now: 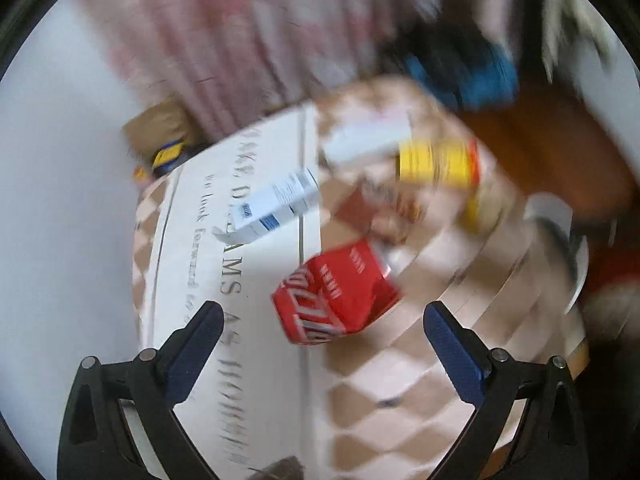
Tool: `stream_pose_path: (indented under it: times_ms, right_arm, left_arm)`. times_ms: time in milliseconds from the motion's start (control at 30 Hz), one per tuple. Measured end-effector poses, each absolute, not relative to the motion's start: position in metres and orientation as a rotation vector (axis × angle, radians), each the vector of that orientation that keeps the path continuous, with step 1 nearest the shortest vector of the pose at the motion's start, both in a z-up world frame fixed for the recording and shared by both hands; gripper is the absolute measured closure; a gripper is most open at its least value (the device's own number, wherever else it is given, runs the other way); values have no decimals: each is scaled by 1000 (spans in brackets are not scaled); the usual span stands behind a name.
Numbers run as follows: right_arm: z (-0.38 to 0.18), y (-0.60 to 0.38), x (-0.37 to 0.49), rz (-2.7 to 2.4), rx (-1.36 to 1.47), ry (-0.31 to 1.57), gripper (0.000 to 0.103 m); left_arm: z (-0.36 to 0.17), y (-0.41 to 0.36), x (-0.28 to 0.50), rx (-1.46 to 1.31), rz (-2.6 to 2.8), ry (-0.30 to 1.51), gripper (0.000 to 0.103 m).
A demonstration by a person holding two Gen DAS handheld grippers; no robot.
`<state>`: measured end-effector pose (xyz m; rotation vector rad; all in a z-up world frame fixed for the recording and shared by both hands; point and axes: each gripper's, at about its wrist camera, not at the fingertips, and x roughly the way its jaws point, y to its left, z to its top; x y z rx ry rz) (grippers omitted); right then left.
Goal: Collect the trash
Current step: 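Grasp the red cola can with the left tool while the right tool grasps the bread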
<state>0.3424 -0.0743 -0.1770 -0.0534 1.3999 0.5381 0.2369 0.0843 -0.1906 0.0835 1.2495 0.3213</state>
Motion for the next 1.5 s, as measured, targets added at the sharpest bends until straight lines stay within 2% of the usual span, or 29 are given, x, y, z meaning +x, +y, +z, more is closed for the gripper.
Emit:
stream_pose_path:
  times_ms: [133, 367, 433, 467, 667, 833, 933, 967, 1067, 1100, 1167, 1200, 1500]
  right_arm:
    - [-217, -54, 355, 513, -103, 1463, 0]
    - [-251, -51, 363, 489, -118, 1518, 0]
    - [-259, -50, 367, 484, -117, 1523, 0]
    - [-261, -49, 369, 481, -118, 1524, 0]
    - [-269, -41, 384, 492, -82, 1489, 0]
    - [-276, -23, 397, 490, -61, 1451, 16]
    - [-283, -13, 399, 501, -39, 1450, 24]
    - [-284, -10, 398, 500, -42, 1446, 24]
    - [-282, 0, 394, 513, -80, 1401, 44]
    - [-281, 4, 391, 522, -94, 1390, 59]
    - [-281, 9, 387, 525, -119, 1372, 65]
    - [-278, 11, 385, 525, -135, 1351, 70]
    - [-253, 9, 356, 579, -180, 1274, 74]
  left_arm:
    - [-237, 70, 255, 339, 157, 1380, 1]
    - [-278, 76, 288, 463, 21, 1467, 2]
    - [-284, 79, 291, 454, 3, 1486, 5]
    - [-284, 81, 292, 435, -9, 1485, 15]
    - [-278, 94, 287, 271, 17, 1471, 16]
    - [-277, 115, 272, -27, 156, 1528, 16]
    - [-277, 120, 261, -109, 214, 1497, 15]
    - [-279, 121, 260, -108, 231, 1492, 15]
    - [-290, 127, 254, -139, 270, 1481, 11]
    - [-291, 132, 251, -189, 270, 1472, 12]
    - [-290, 134, 246, -225, 285, 1454, 22]
    - [-288, 133, 244, -230, 296, 1435, 23]
    - [-255, 115, 202, -298, 398, 1304, 24]
